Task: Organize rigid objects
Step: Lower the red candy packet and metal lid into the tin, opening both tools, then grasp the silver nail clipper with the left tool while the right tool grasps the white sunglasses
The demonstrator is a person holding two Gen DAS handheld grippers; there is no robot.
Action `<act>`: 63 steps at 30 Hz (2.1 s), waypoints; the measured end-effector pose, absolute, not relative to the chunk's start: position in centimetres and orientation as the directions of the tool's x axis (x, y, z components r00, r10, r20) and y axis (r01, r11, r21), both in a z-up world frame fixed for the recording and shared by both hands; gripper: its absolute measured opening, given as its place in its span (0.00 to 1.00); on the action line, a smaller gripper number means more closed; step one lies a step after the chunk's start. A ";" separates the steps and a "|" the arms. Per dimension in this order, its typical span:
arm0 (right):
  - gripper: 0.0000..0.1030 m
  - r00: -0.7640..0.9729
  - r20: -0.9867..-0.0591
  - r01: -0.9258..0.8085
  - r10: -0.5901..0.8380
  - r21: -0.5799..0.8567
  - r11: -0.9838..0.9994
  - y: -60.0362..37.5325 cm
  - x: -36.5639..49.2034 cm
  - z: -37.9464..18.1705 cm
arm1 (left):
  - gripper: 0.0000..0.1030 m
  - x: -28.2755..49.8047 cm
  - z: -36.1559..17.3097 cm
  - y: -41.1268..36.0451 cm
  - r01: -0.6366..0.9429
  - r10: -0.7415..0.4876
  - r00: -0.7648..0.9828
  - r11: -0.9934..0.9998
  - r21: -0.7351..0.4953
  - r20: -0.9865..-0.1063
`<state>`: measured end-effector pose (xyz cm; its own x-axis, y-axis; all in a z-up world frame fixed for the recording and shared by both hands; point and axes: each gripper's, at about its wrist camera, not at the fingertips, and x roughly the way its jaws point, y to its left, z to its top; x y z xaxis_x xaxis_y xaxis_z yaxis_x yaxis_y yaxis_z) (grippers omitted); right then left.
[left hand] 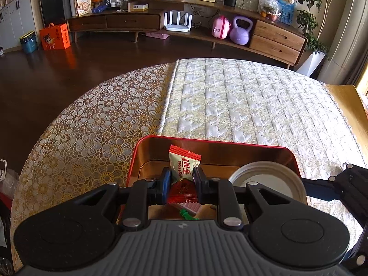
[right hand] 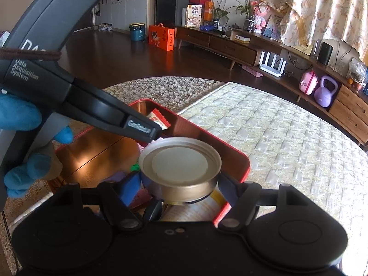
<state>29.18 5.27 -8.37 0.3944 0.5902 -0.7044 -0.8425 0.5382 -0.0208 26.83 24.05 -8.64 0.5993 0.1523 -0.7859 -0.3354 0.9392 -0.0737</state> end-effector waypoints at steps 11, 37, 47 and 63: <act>0.71 0.388 -0.704 -0.841 0.595 -0.007 0.540 5.1 28.3 -8.6 | 0.21 27.6 -10.1 23.7 -0.330 0.159 0.568 0.943 -0.047 -0.807; 0.80 0.411 -0.636 -0.719 0.653 0.215 0.661 -9.4 28.4 -5.8 | 0.58 25.4 -9.3 21.8 -0.362 0.247 0.550 0.931 0.038 -0.798; 0.82 0.505 -0.623 -0.630 0.598 0.207 0.748 -16.2 28.7 -4.9 | 0.66 23.1 -7.3 20.5 -0.373 0.273 0.591 0.927 0.044 -0.759; 0.82 0.565 -0.656 -0.533 0.501 0.174 0.828 -21.7 29.0 -6.0 | 0.80 21.6 -4.9 12.6 -0.257 0.118 0.678 0.963 -0.084 -0.726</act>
<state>29.03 -21.75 -5.97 0.5647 0.5008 -0.6560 -0.5325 0.8284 0.1739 21.61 12.62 -4.94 0.6776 0.1181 -0.7259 -0.2575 0.9627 -0.0837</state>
